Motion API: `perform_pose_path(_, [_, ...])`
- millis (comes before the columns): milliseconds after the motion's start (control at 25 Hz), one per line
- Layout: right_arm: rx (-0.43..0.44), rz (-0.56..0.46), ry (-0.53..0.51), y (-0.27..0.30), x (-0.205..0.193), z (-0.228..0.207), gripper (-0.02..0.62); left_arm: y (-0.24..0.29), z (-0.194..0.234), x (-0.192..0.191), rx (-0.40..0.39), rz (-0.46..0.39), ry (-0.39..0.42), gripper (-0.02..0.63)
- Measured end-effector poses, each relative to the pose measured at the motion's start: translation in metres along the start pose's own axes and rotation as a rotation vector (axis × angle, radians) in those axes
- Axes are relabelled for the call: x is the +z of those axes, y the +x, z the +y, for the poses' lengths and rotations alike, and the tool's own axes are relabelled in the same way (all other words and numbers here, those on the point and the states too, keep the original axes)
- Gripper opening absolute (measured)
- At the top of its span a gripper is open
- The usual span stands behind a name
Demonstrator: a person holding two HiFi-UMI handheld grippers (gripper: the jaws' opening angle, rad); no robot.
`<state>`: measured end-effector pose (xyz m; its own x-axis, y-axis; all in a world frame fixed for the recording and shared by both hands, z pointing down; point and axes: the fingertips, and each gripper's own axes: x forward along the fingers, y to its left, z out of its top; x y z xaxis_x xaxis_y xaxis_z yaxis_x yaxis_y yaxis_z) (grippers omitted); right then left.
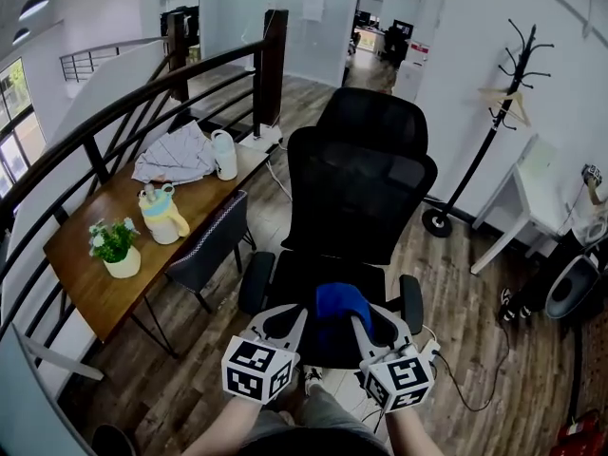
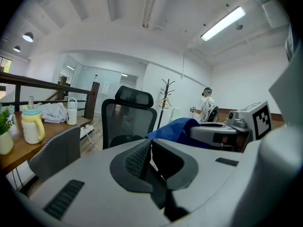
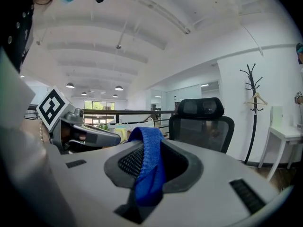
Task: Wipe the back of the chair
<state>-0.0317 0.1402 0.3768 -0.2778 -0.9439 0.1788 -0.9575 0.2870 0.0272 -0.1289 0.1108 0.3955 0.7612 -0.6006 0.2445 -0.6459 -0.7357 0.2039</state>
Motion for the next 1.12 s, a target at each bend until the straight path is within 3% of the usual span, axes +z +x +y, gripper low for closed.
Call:
perform_pose_path(640, [0.040,-0.172,-0.058,0.143,0.101,-0.145,0.083,0.147,0.067,0.113,0.045,-0.073,0.105,0.021])
perform_pose_path(880, [0.088,-0.230,-0.089,0.193,0.137,-0.183,0.083,0.192,0.086,0.142,0.079,-0.060,0.152,0.021])
perform_pose_path(1120, [0.099,-0.279,-0.075,0.239,0.166,-0.211,0.083,0.231,0.101,0.178,0.102,-0.100,0.165,0.021])
